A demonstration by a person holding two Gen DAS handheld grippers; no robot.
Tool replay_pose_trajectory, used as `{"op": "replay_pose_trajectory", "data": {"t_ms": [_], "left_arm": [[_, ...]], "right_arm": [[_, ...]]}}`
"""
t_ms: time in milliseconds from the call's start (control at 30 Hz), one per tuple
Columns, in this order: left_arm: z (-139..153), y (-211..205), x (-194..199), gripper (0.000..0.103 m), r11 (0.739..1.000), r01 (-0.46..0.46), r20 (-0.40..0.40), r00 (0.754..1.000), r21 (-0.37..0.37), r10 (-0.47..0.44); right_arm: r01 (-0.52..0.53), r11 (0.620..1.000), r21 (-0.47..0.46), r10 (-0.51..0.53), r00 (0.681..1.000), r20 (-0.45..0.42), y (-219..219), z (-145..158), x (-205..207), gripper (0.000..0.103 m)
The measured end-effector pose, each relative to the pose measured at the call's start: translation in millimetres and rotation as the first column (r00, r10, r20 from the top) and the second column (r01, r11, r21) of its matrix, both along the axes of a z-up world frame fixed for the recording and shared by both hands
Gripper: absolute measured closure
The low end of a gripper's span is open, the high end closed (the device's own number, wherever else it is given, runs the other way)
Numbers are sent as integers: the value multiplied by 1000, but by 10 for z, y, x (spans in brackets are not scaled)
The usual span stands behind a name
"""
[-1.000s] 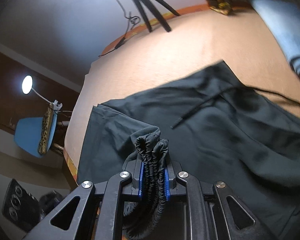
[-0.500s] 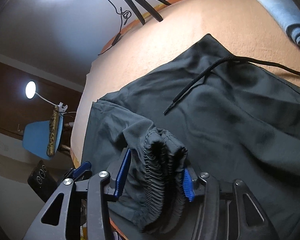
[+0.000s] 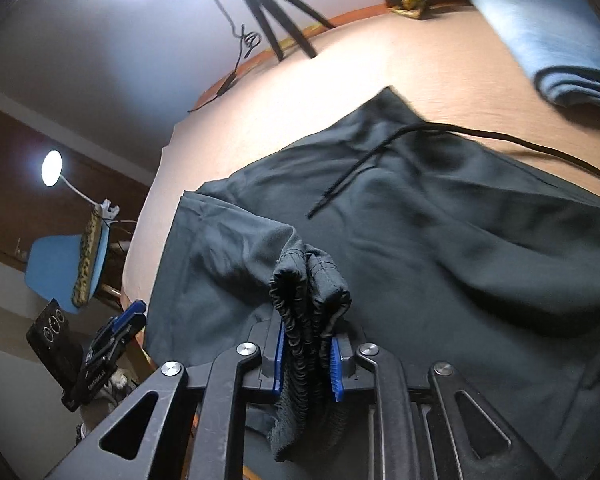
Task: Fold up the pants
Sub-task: 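Lower the waistband onto the cuff end with the right tool and open it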
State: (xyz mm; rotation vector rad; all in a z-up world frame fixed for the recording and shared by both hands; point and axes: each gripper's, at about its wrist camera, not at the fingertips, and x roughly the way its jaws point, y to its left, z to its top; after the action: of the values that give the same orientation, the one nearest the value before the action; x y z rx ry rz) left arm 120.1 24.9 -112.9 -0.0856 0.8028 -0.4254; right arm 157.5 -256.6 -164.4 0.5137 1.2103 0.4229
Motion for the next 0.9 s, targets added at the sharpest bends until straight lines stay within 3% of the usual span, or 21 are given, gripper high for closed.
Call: {"op": "replay_pose_trajectory", "data": {"t_ms": [367,900], "left_arm": [[-92,-459,-1,73,994,99,-8,995,48,-99],[-167,-876,-13,73,977,192,-29,981,90,-190]], "right_arm": [[85,996,-26,-86,996,-8,-844,217,-203,87],[189,976,-107,-193,980,-35,-1705,271,-521,87]]}}
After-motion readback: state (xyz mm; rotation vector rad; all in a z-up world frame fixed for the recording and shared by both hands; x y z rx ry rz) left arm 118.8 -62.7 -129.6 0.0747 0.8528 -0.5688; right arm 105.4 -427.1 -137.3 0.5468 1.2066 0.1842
